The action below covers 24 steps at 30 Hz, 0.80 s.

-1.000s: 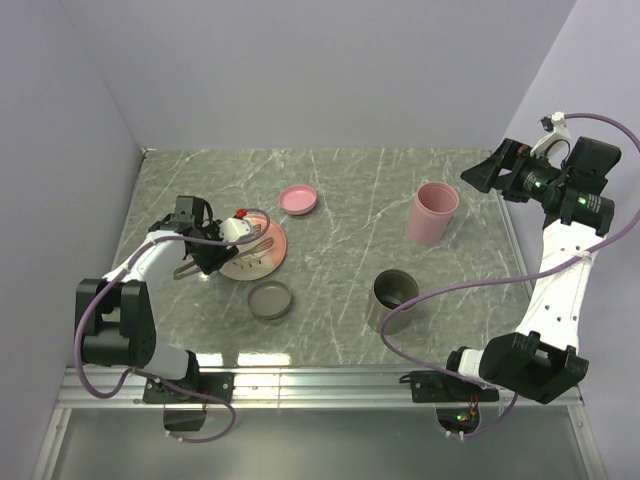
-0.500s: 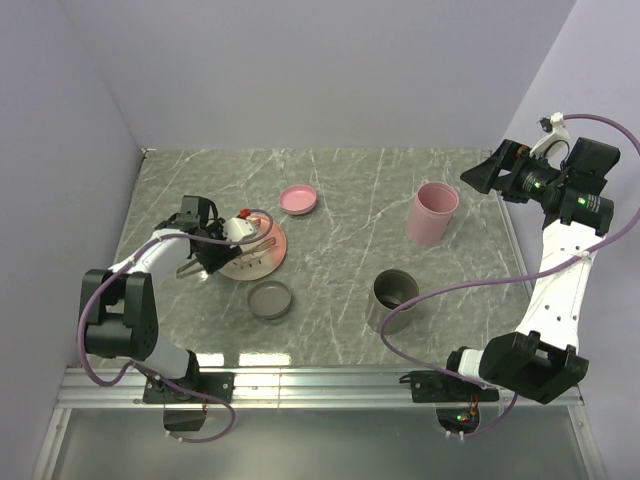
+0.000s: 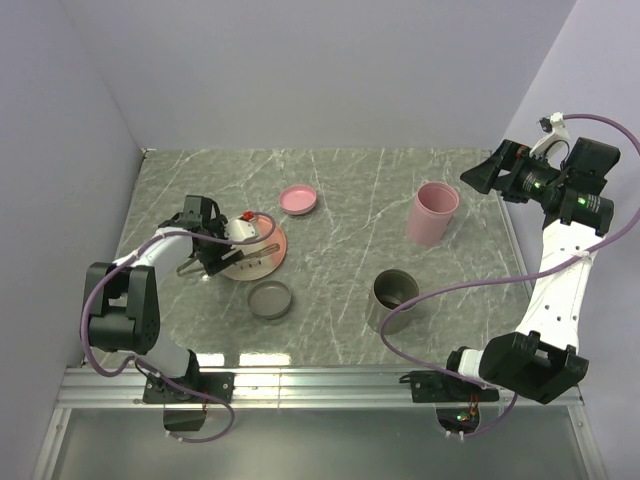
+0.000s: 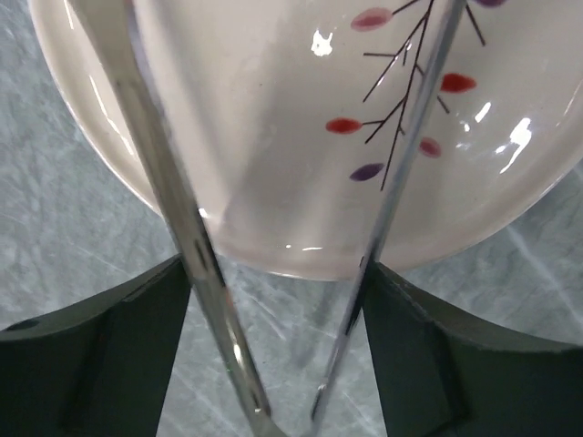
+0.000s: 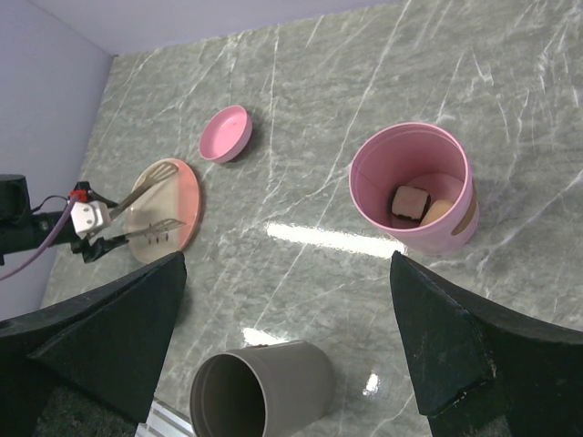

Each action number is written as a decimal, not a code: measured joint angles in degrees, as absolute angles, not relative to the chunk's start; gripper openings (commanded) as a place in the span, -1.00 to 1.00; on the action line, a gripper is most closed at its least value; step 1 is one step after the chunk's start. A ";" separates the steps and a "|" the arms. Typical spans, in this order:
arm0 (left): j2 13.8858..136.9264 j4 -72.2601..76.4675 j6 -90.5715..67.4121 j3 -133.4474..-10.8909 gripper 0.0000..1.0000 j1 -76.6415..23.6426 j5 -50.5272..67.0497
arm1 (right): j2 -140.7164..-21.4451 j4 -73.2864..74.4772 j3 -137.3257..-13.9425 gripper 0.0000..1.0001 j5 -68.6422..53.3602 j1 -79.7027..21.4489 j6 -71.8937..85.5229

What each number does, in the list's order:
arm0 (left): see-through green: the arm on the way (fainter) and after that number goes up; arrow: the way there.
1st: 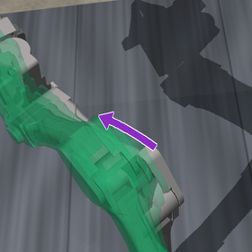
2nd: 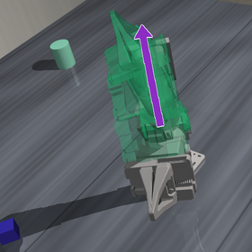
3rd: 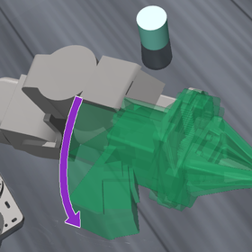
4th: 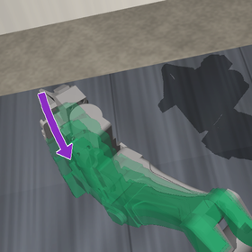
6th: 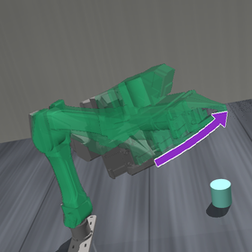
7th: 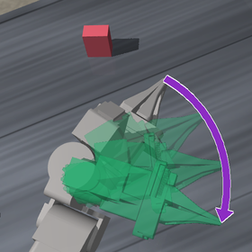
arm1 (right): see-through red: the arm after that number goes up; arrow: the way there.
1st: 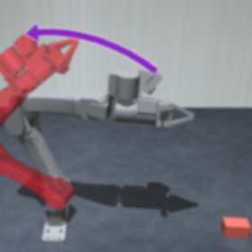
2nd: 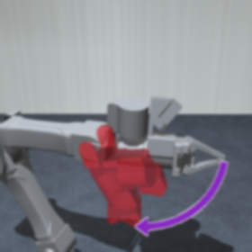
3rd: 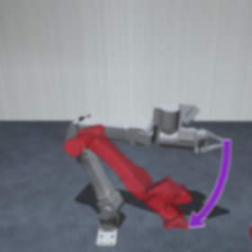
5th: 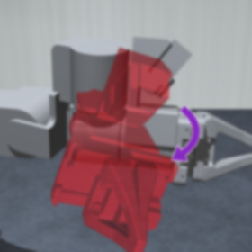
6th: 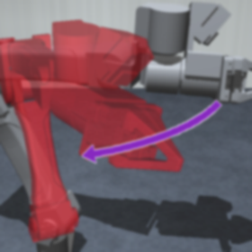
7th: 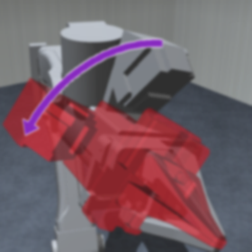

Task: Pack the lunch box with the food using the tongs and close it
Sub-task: Place the clamp on the plate.

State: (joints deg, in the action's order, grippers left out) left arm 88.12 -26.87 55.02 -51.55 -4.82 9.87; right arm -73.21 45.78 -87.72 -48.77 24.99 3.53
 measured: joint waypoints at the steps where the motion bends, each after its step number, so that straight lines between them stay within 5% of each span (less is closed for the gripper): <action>1: 88.12 -27.00 55.22 -51.79 0.66 -4.86 9.78 | -73.21 45.78 -87.72 0.99 -48.77 24.99 3.53; 11: 88.07 -30.28 55.86 -54.26 0.75 -4.91 9.89 | -73.21 45.80 -87.79 0.99 -48.82 24.99 3.51; 12: 87.94 -30.92 55.83 -54.81 0.98 -4.91 10.20 | -73.21 45.80 -87.81 0.99 -48.86 24.99 3.51; 24: 77.17 -44.53 56.14 -67.70 0.97 -5.37 20.01 | -73.21 45.91 -87.90 0.99 -48.90 24.99 2.81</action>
